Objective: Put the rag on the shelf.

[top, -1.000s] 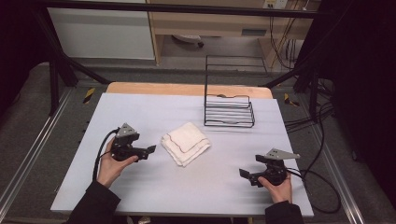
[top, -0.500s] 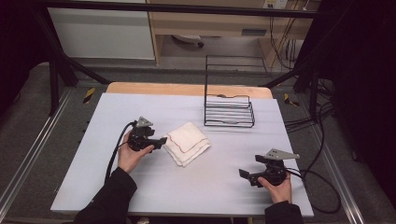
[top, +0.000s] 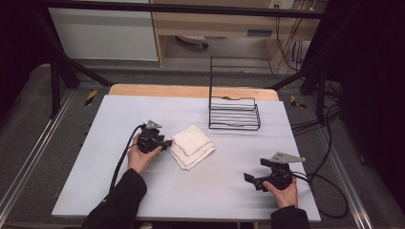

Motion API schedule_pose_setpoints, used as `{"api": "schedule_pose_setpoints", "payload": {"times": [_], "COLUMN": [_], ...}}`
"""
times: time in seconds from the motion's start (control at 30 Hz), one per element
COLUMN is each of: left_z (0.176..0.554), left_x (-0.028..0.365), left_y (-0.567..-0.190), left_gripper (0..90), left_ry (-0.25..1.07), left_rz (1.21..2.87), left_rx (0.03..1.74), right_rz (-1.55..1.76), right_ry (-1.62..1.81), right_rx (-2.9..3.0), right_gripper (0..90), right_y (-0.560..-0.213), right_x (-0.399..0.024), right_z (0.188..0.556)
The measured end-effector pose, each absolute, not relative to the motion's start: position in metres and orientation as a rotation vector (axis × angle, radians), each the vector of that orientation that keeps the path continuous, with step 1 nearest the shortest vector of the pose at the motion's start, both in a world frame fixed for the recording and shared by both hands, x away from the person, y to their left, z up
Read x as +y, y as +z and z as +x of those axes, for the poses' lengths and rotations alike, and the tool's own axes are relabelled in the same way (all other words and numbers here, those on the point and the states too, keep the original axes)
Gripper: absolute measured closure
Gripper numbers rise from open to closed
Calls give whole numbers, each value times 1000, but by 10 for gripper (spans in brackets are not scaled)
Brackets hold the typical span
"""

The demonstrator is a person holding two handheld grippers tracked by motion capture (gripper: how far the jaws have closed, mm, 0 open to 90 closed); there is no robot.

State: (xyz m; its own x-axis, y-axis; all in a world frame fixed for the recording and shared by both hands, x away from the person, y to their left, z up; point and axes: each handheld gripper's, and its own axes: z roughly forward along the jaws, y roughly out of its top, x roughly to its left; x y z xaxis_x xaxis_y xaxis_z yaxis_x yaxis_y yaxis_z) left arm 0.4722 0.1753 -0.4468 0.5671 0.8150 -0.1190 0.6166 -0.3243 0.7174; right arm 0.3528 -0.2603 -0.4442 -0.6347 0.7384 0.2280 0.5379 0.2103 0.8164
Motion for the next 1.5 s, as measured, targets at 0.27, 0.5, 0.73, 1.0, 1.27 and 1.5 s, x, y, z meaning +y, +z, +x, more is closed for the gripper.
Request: {"api": "schedule_pose_setpoints", "payload": {"times": [0.27,0.5,0.73,1.0,1.27,1.5], "left_z": [470,469,467,470,470,470], "left_x": [172,170,167,170,170,171], "left_y": [-448,-447,-448,-449,-449,-449], "left_gripper": [737,807,807,807,807,808], "left_ry": [304,303,350,322,315,309], "left_rz": [2051,2056,2082,2073,2072,2069], "left_rx": [1135,1136,1104,1101,1101,1102], "right_rz": [1204,1172,1119,1026,996,978], "right_ry": [1380,1360,1302,1279,1228,1204], "right_rx": [2282,2280,2308,2354,2413,2455], "right_gripper": [4,17,23,87,195,373], "right_y": [-443,-439,-433,-429,-435,-446], "right_x": [-255,-231,-181,-119,-72,-49], "right_z": [354,356,364,373,385,394]}}
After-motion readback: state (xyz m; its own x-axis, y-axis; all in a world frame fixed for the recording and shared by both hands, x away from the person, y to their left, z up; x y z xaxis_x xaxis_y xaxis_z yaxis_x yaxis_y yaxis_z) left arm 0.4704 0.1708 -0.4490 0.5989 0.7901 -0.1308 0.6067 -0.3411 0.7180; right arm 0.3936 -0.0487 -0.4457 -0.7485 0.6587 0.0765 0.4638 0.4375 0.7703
